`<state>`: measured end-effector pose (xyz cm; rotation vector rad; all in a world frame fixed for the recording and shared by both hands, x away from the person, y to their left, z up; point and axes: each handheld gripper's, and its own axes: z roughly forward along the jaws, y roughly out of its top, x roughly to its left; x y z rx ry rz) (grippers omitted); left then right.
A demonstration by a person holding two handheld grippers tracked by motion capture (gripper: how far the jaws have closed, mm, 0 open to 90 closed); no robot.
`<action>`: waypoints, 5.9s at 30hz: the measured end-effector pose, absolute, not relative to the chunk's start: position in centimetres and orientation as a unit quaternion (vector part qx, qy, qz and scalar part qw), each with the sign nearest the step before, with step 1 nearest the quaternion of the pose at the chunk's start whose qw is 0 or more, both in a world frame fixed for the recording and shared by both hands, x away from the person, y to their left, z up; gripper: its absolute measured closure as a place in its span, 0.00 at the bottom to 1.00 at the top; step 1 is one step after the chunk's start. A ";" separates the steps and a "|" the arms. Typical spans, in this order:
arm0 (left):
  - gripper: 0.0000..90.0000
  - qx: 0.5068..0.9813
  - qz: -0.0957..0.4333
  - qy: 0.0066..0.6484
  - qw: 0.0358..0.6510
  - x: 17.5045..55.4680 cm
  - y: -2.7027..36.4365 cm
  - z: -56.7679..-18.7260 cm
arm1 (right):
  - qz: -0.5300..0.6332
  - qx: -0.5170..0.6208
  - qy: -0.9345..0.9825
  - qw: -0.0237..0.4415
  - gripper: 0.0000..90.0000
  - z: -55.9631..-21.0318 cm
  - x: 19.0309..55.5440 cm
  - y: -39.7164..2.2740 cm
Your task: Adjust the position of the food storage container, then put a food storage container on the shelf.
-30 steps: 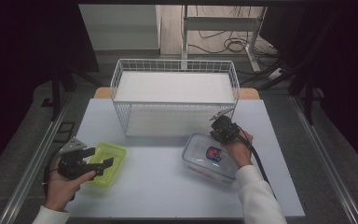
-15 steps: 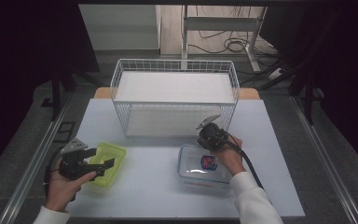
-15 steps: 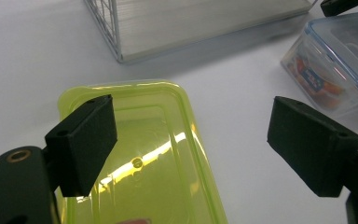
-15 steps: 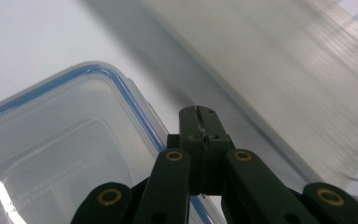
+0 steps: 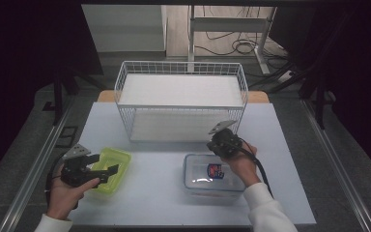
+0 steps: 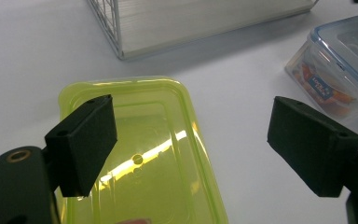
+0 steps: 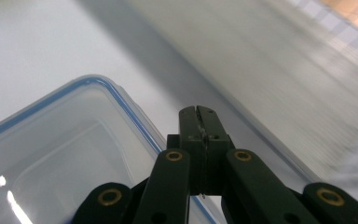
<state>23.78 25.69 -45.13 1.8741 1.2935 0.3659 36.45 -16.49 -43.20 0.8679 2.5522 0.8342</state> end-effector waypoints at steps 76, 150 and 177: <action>0.17 0.738 0.111 0.513 0.424 22.6 23.1 -44.4 | 0.312 0.412 0.846 0.129 0.71 -44.4 29.9 -21.8; 0.15 0.713 -0.083 0.556 0.419 26.9 14.5 -49.4 | 0.414 0.435 0.799 0.011 0.22 -45.2 28.2 -25.1; 0.25 0.701 -0.137 0.555 0.427 27.7 14.8 -51.1 | 0.409 0.439 0.800 0.010 0.22 -45.5 28.3 -25.2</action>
